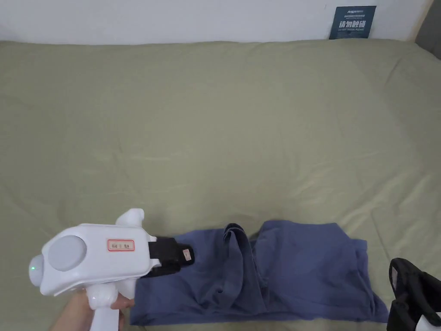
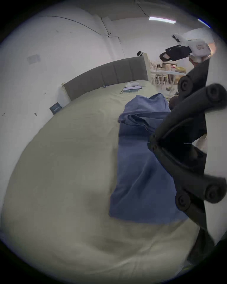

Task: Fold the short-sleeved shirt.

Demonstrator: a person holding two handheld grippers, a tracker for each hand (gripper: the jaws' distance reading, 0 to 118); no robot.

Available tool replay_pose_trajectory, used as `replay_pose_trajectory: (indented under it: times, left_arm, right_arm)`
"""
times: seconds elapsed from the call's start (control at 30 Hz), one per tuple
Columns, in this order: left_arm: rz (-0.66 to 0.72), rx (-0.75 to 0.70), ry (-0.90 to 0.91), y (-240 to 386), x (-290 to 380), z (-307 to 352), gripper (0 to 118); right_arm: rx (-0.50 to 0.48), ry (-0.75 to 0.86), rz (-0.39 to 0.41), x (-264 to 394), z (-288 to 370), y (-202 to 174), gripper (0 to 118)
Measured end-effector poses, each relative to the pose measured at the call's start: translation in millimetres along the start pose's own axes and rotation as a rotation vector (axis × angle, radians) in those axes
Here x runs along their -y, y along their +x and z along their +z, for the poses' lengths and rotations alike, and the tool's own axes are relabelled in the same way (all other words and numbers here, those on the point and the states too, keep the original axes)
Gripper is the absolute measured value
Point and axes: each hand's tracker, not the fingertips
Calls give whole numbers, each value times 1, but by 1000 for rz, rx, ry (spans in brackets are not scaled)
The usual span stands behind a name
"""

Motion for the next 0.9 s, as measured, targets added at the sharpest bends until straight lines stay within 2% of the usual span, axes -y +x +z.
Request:
replay_pose_trajectory:
  times: [0.17,0.23,0.27,0.37,0.47,0.57,0.7,0.77,0.9]
  left_arm:
    - [0,171,-166,15,24,-90,0]
    - [-67,143,-226,17,37,-119,0]
    - [-52,144,-197,16,42,-120,0]
    - [-51,132,-163,27,35,-94,0]
    - [-214,25,-67,36,28,-39,0]
    - [-175,40,14,23,19,25,0]
    - [-128,-69,103,-23,9,82,0]
    - [-80,-107,68,-48,4,88,0]
    - [-50,-58,4,-74,1,76,0]
  right_arm:
    - [11,-14,9,-1,1,0,0]
    - [18,-23,10,-2,1,2,0]
    - [22,-23,11,-2,1,2,0]
    - [25,-22,30,-3,1,3,0]
    - [6,-25,41,-7,-6,-2,0]
    - [-14,-11,50,-10,-9,-12,0]
    - [-54,12,60,-16,-13,-28,0]
    - [-73,19,66,-17,-15,-35,0]
    - [-91,17,75,-19,-16,-46,0]
